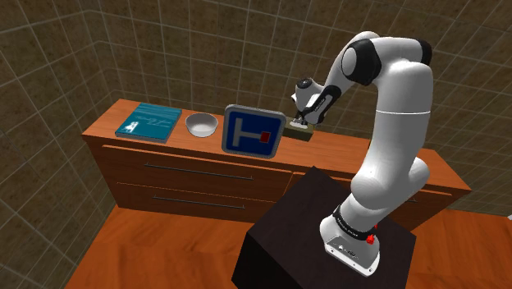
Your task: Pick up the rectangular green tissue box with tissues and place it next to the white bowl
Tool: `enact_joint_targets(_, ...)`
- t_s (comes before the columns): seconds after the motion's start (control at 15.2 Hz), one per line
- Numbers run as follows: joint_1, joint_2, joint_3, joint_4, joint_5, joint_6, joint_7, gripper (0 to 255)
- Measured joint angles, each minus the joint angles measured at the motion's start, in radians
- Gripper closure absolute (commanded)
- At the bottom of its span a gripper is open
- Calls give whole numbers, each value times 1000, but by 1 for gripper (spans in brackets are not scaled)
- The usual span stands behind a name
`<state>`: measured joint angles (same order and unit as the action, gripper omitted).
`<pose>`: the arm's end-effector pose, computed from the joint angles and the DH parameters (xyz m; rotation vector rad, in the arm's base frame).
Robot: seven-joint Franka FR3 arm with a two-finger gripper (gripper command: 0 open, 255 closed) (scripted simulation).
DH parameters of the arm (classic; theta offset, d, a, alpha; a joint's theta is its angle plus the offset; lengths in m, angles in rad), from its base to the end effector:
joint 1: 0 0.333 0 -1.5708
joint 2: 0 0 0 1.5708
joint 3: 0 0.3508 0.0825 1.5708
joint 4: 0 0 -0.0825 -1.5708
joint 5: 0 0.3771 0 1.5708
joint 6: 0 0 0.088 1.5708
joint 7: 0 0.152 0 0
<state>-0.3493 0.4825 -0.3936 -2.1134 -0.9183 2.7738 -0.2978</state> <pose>0.4657 -0.3952 0.2039 2.5083 0.5881 -0.2241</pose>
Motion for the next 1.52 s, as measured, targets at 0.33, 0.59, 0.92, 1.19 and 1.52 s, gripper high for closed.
enact_joint_targets(0.33,-10,-65,15,-15,31,-43,-57,255)
enact_joint_targets(0.59,-14,-111,28,-20,59,-80,-98,255)
enact_joint_targets(0.92,-20,-164,40,-22,92,-123,-151,255)
enact_joint_targets(1.19,-22,-207,49,-22,118,-161,-192,255)
enact_joint_targets(1.52,-22,-260,59,-18,150,-212,-240,255)
